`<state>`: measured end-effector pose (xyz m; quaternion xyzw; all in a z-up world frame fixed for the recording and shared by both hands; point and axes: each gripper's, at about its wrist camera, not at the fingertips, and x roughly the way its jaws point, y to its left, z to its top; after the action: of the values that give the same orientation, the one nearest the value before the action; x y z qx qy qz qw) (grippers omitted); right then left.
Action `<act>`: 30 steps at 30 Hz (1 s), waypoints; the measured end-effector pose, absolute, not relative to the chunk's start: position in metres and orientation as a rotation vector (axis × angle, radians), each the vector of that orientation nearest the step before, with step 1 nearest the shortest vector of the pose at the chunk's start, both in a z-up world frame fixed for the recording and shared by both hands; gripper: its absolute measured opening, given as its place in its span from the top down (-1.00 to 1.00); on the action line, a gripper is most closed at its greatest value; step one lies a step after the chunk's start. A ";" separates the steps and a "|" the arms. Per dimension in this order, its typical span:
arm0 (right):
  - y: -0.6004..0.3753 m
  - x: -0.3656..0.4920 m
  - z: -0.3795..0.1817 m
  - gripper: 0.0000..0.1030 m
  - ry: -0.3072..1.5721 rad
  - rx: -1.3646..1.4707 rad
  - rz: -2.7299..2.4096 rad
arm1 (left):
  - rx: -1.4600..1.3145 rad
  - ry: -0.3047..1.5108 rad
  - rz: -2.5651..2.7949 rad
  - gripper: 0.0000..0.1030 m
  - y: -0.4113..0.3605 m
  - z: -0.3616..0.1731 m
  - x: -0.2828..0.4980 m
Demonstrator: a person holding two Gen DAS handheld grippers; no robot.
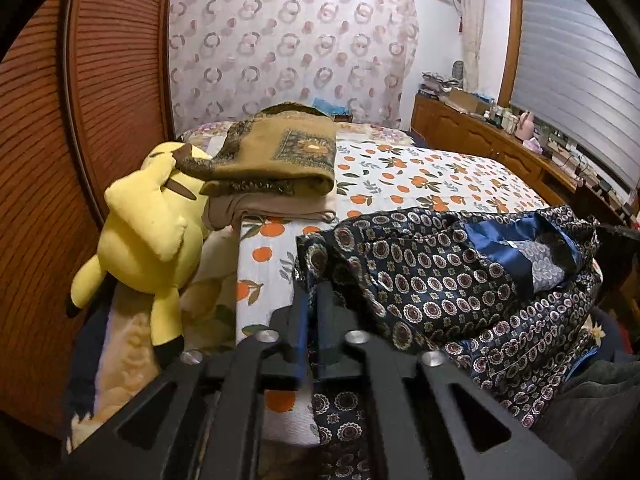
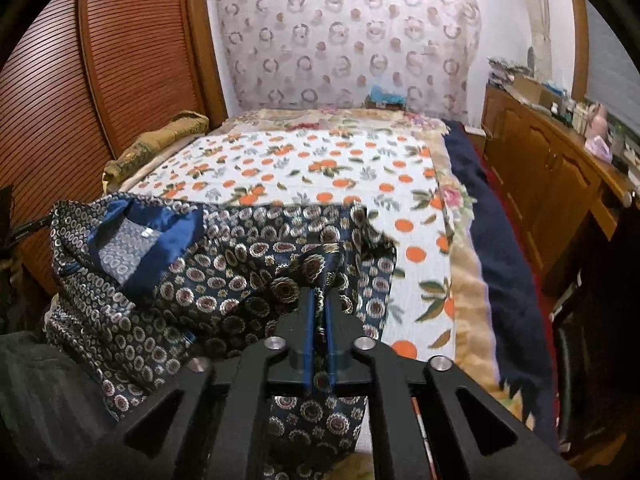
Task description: Fold small clothes
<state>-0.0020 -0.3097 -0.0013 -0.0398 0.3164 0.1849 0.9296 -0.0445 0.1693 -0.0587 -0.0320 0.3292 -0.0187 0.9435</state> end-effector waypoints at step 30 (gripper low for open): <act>-0.286 0.098 -0.020 -0.23 0.730 -0.149 0.334 | -0.059 0.861 -0.110 -0.57 0.154 -0.080 0.072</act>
<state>0.0985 -0.2856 -0.0203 -0.0723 0.3551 0.1624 0.9178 0.0721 0.1541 -0.0801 -0.0285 0.4171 -0.0532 0.9068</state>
